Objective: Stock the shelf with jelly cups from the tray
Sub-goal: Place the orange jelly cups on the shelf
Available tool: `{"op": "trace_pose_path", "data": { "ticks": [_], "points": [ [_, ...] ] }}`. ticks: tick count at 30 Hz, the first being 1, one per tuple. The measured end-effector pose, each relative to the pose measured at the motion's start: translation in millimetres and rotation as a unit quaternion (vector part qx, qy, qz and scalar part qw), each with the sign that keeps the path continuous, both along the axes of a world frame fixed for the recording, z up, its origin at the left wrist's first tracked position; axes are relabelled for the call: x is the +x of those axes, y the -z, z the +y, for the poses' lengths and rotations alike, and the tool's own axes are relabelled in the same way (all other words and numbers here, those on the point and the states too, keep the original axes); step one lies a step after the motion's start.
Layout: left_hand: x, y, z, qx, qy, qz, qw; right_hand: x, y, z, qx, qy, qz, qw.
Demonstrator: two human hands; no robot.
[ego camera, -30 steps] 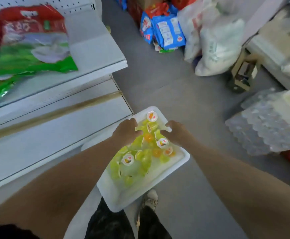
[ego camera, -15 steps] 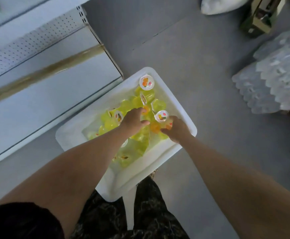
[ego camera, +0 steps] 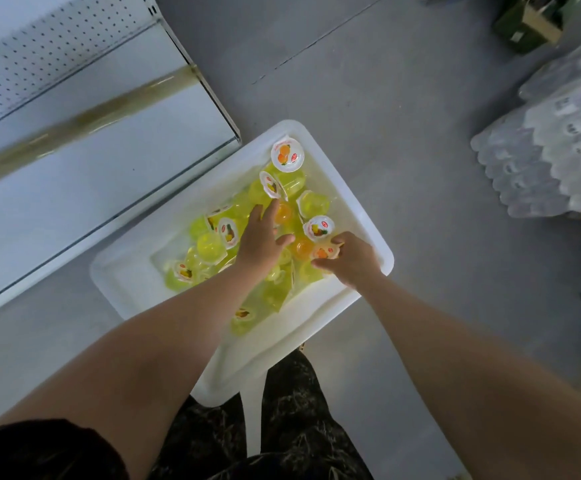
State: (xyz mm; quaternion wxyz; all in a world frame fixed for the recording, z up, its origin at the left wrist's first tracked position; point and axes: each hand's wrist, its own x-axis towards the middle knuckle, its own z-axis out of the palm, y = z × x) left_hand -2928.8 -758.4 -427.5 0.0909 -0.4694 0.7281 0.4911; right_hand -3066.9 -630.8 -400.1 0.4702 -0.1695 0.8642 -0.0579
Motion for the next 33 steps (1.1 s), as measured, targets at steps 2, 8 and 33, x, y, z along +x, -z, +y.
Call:
{"op": "trace_pose_path", "data": {
  "ticks": [2, 8, 33],
  "points": [
    [-3.8, -0.7, -1.3, 0.007, -0.015, -0.002, 1.0, -0.5, -1.8, 0.8, -0.01, 0.001, 0.002, 1.0],
    [-20.7, -5.4, -6.6, -0.029, -0.019, -0.069, 0.997, -5.1, -10.0, -1.8, -0.053, 0.079, -0.015, 0.995],
    [-5.9, -99.1, -1.7, 0.091, -0.313, -0.05, 0.944, -12.8, -86.1, -2.5, -0.107, 0.056, -0.032, 0.992]
  ]
}}
